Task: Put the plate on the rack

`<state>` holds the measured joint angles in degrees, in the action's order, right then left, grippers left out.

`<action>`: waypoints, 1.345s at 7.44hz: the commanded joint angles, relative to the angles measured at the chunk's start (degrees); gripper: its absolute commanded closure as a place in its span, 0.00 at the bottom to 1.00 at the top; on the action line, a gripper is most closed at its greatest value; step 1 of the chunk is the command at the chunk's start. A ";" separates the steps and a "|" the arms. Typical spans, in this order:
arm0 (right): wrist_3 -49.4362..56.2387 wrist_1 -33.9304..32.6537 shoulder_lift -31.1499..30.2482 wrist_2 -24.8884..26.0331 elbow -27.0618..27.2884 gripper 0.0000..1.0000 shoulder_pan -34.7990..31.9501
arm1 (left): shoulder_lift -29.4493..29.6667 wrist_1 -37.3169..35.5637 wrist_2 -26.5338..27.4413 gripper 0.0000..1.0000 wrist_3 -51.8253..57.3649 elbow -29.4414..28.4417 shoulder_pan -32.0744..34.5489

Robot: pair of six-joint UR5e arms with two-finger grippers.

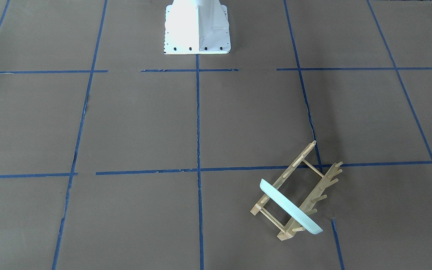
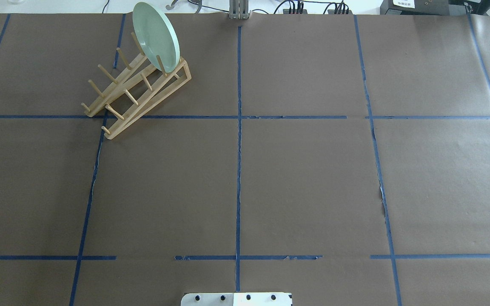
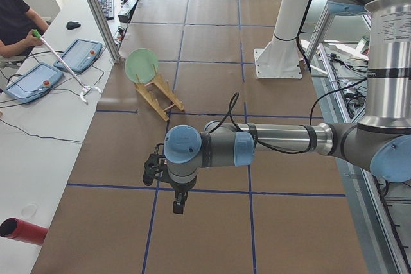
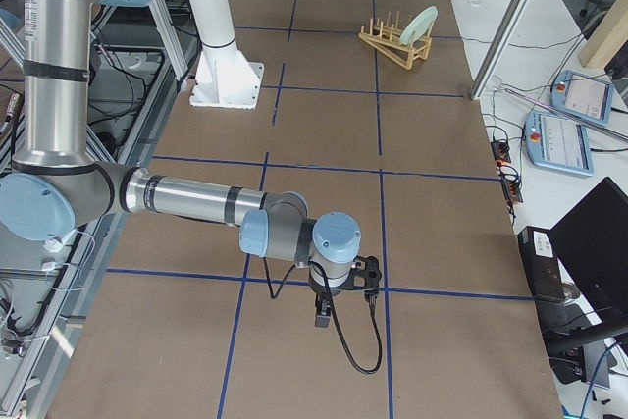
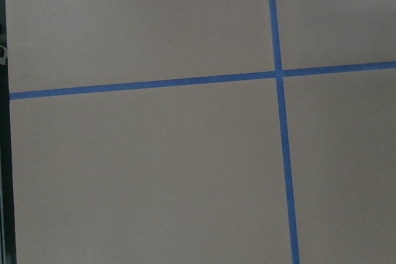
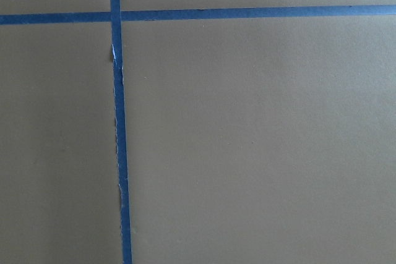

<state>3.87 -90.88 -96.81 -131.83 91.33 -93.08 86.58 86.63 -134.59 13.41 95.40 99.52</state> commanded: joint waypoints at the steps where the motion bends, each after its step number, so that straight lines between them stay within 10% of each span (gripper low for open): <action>1: 0.00 0.00 0.04 0.00 -0.01 0.00 0.00 | 0.25 1.08 -2.51 0.00 -2.84 -0.48 -1.95; 10: 0.00 0.00 -0.04 0.00 -0.01 0.00 0.00 | -0.62 8.47 -2.52 0.00 -8.05 -0.66 -5.57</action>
<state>3.87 -90.88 -96.82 -131.84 91.34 -93.08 85.99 95.16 -137.13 5.16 94.94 93.91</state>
